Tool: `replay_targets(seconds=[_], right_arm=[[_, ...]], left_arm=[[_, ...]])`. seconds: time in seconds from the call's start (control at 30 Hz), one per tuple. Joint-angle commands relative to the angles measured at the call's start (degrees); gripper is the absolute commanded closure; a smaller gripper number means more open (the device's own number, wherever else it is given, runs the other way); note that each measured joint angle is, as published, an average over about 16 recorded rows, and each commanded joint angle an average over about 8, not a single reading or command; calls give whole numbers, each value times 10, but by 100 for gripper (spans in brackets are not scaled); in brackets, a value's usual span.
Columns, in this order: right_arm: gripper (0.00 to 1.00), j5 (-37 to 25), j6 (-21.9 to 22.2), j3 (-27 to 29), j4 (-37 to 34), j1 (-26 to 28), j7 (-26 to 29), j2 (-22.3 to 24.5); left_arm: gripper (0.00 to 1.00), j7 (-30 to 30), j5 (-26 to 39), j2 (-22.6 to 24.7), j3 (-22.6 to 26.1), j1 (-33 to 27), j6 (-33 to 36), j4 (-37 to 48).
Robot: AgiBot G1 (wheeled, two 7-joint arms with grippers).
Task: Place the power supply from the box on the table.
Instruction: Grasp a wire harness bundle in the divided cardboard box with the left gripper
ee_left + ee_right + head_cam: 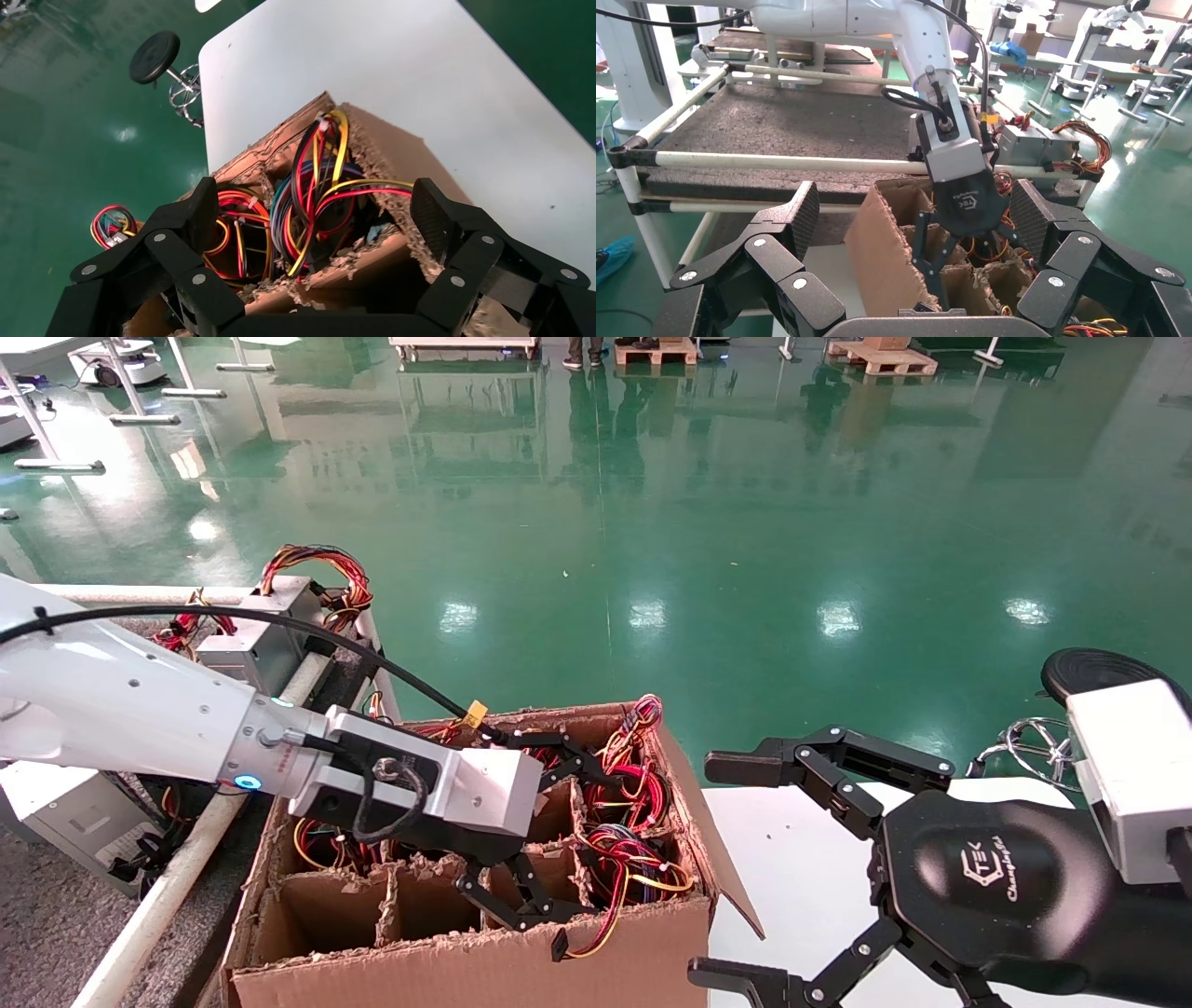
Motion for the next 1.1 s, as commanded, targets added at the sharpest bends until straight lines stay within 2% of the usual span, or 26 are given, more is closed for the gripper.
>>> replay_targets(seconds=[0.03, 0.53, 0.9, 0.93, 1.1], right_arm=[[0, 0, 0, 0, 0, 0, 0, 0], [0, 0, 0, 0, 0, 0, 0, 0], [0, 0, 0, 0, 0, 0, 0, 0], [0, 0, 0, 0, 0, 0, 0, 0], [0, 0, 0, 0, 0, 0, 0, 0]], left_arm=[[0, 2, 0, 2, 3, 2, -9, 1], [0, 15, -3, 18, 24, 7, -79, 0], [2, 19, -18, 31, 49, 8, -86, -2], [8, 20, -20, 32, 51, 8, -86, -1], [71, 22, -27, 36, 59, 7, -81, 4]])
